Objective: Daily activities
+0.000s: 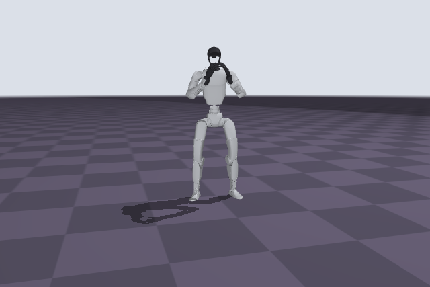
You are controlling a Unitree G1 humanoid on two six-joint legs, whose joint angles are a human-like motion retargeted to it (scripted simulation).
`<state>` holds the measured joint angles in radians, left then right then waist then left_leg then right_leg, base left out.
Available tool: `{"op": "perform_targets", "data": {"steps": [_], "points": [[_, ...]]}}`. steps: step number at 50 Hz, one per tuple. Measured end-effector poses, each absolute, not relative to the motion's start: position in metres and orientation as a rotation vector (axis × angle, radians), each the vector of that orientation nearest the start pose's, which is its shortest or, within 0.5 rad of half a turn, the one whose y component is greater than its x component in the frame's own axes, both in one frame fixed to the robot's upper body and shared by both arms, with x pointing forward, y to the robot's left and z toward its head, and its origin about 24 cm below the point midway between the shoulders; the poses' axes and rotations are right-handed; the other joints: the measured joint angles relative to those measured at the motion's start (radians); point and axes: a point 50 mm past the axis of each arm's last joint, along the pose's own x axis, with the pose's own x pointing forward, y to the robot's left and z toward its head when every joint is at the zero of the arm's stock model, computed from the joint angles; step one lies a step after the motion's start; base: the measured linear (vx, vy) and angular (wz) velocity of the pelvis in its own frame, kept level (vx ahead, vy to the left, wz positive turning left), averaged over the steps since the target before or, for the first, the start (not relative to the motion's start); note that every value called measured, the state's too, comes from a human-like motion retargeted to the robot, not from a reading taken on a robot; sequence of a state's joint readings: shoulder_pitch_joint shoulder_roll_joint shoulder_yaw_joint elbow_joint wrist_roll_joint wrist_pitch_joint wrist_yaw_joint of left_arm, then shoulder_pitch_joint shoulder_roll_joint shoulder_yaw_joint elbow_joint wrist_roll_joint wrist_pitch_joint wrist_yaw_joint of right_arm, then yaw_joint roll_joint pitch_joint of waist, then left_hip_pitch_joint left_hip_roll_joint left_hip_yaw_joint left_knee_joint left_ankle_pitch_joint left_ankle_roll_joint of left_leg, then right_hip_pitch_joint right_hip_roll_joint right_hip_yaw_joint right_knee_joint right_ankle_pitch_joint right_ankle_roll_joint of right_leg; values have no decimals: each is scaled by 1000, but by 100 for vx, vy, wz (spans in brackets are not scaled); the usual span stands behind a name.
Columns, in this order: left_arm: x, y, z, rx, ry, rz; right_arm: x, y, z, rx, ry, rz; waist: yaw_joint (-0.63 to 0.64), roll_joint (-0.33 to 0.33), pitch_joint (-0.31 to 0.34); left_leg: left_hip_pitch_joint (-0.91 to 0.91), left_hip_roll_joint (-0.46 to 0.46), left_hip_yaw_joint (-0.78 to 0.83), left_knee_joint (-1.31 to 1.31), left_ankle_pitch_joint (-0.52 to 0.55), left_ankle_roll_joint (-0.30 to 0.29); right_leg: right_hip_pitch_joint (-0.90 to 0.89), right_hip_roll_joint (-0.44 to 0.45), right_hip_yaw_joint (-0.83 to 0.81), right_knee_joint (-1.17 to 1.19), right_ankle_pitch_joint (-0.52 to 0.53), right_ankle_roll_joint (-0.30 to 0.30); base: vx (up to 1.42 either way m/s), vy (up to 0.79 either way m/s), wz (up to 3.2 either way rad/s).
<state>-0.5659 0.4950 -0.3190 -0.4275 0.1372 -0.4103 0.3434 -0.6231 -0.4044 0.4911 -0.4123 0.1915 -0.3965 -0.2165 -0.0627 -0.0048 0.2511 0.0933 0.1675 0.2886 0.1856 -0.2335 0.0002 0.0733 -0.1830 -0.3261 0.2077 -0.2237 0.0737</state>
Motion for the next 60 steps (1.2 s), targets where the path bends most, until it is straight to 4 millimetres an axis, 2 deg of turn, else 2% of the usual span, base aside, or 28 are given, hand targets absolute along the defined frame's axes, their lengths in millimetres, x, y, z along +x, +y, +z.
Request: {"op": "perform_targets", "data": {"steps": [16,33,45,60], "points": [[227,96,263,206,-1285,-286,231,-60,254,-120,-1175,510,41,-39,26,-8,14,-24,54,-16,3,14,4,-13,23,-26,-7,0,0,0],[246,114,215,86,-999,-201,255,-54,228,-358,-1153,441,123,-89,63,-41,43,-65,155,-34,-3,24,17,-30,66,-77,-34,0,-1,1],[246,126,205,24,-935,-117,243,-48,242,-425,-1311,414,145,-82,74,-71,54,-96,198,-33,-24,23,33,-42,76,-98,-49,0,-1,1],[242,129,197,-70,-870,-130,226,-49,260,-542,-1550,336,144,-44,63,-63,35,-125,165,-36,-38,26,47,-31,58,-88,-42,0,0,0]]}}
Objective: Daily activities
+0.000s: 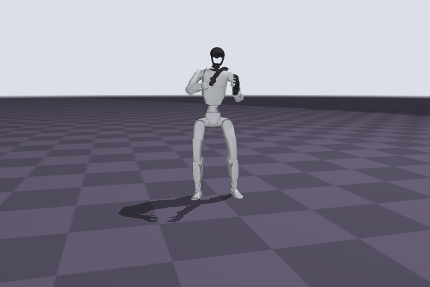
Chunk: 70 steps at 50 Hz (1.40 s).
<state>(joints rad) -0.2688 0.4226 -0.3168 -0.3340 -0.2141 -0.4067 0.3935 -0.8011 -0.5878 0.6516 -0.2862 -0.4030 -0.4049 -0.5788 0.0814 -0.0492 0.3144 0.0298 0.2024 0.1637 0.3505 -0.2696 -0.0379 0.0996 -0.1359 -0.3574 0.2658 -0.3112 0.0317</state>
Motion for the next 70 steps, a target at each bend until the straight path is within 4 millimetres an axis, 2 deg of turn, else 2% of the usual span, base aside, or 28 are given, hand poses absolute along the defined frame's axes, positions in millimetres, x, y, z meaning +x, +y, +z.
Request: {"op": "perform_targets", "data": {"steps": [14,32,54,70], "points": [[238,126,194,-209,-803,-199,219,-48,267,-676,-1680,325,-13,6,-8,22,-7,28,-33,-5,11,-11,-2,25,1,6,4,0,0,0],[239,116,191,-409,-700,-327,228,-45,269,-882,-1704,343,-15,-5,-8,35,-14,66,-59,-2,28,-28,-3,61,-17,32,17,0,0,0],[237,102,194,-590,-631,-400,247,-52,257,-1083,-1717,373,-13,-14,-5,34,-23,94,-95,-6,43,-47,-1,80,-61,71,39,0,0,0],[238,94,188,-672,-549,-452,268,-61,244,-1252,-1636,357,-23,-24,-13,43,-35,119,-130,-7,52,-64,-8,96,-66,87,52,0,0,0]]}}
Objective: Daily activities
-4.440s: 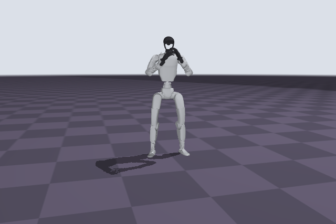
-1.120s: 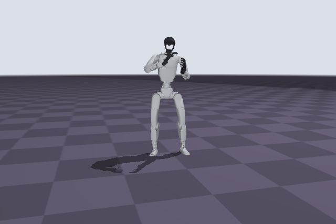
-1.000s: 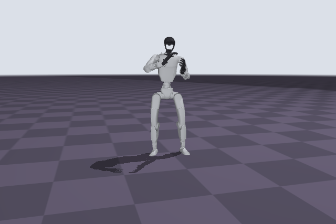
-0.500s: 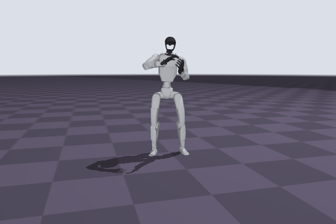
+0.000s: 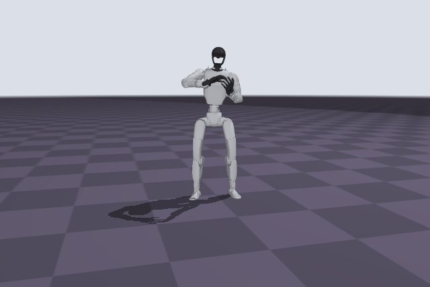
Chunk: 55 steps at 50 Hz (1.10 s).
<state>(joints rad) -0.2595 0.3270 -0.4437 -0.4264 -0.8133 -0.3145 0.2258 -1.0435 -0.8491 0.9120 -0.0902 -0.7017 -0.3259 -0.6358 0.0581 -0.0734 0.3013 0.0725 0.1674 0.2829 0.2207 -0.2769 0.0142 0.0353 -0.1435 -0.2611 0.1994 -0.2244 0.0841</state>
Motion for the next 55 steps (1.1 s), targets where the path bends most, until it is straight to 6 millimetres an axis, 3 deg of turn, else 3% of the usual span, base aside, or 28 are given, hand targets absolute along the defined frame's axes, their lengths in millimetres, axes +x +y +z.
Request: {"op": "perform_targets", "data": {"steps": [13,28,35,45,55], "points": [[240,89,186,-730,-497,-499,281,-74,234,-1383,-1548,365,3,-21,-14,10,-5,16,0,-4,8,-5,-4,17,7,2,3,0,0,0],[241,87,182,-803,-438,-511,276,-74,234,-1385,-1575,372,4,-40,-28,18,-7,39,-7,-7,19,-14,-2,45,0,12,6,0,0,0],[239,87,181,-792,-424,-515,271,-75,243,-1378,-1637,329,4,-49,-33,16,-6,53,-10,-9,25,-22,2,58,-10,23,12,0,0,0],[239,81,181,-753,-408,-559,293,-88,255,-1542,-1571,241,11,-60,-37,8,-5,71,-23,-5,28,-35,8,66,-36,47,19,0,0,0],[241,78,182,-719,-406,-560,310,-101,239,-1629,-1418,262,16,-54,-35,0,-7,75,-37,2,28,-39,13,69,-65,66,22,0,0,0]]}}
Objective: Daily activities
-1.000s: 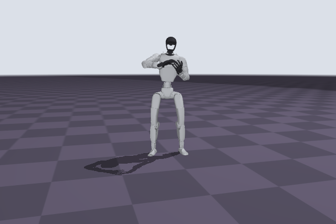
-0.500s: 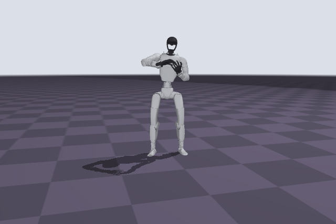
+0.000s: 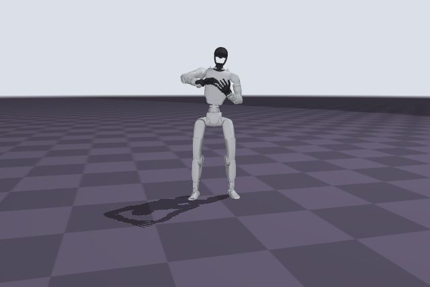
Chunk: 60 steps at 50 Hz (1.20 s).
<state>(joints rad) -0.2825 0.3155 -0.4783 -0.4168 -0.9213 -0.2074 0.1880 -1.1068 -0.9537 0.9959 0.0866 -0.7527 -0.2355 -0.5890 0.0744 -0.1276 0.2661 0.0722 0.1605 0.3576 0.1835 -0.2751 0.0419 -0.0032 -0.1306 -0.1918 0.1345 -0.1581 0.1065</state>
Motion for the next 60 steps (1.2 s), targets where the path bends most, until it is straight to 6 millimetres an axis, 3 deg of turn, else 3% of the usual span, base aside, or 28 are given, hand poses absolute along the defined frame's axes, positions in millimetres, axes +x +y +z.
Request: {"op": "perform_targets", "data": {"steps": [18,28,37,47,60], "points": [[246,72,177,-727,-370,-607,312,-100,236,-1564,-1266,268,3,6,-8,-3,-10,19,-21,17,10,-20,-2,29,-12,18,6,0,0,0],[252,71,176,-716,-363,-630,300,-94,274,-1505,-1342,187,10,-1,-15,1,-14,25,-28,28,15,-26,-2,41,-9,24,9,0,0,0],[257,73,173,-787,-346,-629,274,-78,304,-1367,-1478,163,11,-8,-28,12,-13,31,-36,40,18,-28,1,55,-1,25,5,0,0,0],[258,75,174,-821,-349,-630,246,-71,288,-1260,-1500,290,-2,-16,-29,19,-11,34,-32,40,20,-28,4,63,11,18,3,0,0,0],[255,77,176,-914,-348,-602,235,-74,282,-1171,-1514,261,-10,-20,-31,23,-15,37,-26,37,25,-33,-1,69,26,10,2,0,0,0]]}}
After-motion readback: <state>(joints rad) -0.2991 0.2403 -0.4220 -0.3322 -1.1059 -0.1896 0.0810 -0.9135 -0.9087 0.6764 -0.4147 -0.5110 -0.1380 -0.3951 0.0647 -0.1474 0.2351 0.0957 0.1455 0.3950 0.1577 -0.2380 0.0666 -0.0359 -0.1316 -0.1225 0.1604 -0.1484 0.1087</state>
